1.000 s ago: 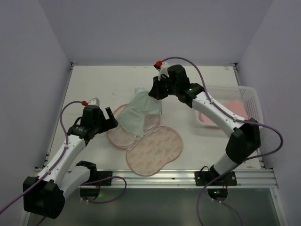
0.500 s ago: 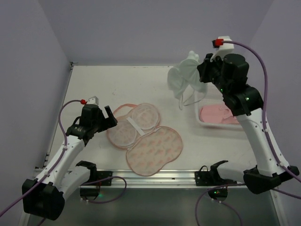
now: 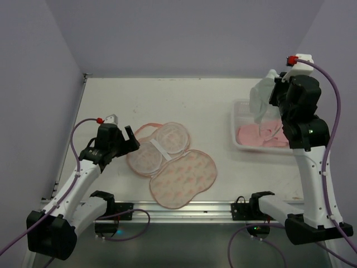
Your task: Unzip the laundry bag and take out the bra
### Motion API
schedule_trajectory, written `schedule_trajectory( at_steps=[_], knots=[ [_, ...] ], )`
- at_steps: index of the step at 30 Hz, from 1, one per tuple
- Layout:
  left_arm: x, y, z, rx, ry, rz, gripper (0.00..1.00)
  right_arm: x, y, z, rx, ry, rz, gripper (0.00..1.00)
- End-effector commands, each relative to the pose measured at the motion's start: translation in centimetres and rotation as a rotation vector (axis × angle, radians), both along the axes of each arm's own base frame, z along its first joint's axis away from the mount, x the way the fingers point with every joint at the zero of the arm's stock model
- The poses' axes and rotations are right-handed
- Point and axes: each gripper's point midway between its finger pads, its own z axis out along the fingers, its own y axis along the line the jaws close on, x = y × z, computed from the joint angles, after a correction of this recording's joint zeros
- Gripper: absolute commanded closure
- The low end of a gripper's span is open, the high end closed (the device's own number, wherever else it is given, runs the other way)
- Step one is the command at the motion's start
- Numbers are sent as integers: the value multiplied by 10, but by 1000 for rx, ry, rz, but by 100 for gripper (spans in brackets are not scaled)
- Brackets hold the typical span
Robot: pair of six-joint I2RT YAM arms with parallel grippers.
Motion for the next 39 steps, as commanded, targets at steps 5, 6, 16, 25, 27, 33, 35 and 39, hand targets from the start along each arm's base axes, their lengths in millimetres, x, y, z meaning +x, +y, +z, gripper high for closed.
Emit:
schedule_trajectory(
  at_steps=[5,6,16,25,27,33,35,39],
  knots=[
    [7,-2,5,-6,-24,-17,4,15,16,-71,26,168,122,100],
    [6,-2,4,-7,-22,-16,4,19,16,-82,43,188,124,100],
    [1,-9,1,-30,-18,-61,4,48,-43,-184,194,342,-35,100],
    [-5,-30,1,-69,6,-225,4,57,-110,-200,253,408,-388,65],
    [-7,-34,0,-77,19,-254,4,51,-114,-194,267,403,-438,52],
    [-9,-46,6,-90,7,-323,4,26,-117,-160,300,329,-528,24],
    [-11,-57,9,-87,4,-365,3,20,-109,-137,319,261,-488,21],
    [-13,-88,12,-39,-2,-440,3,18,-76,-100,406,149,-310,18]
  ],
)
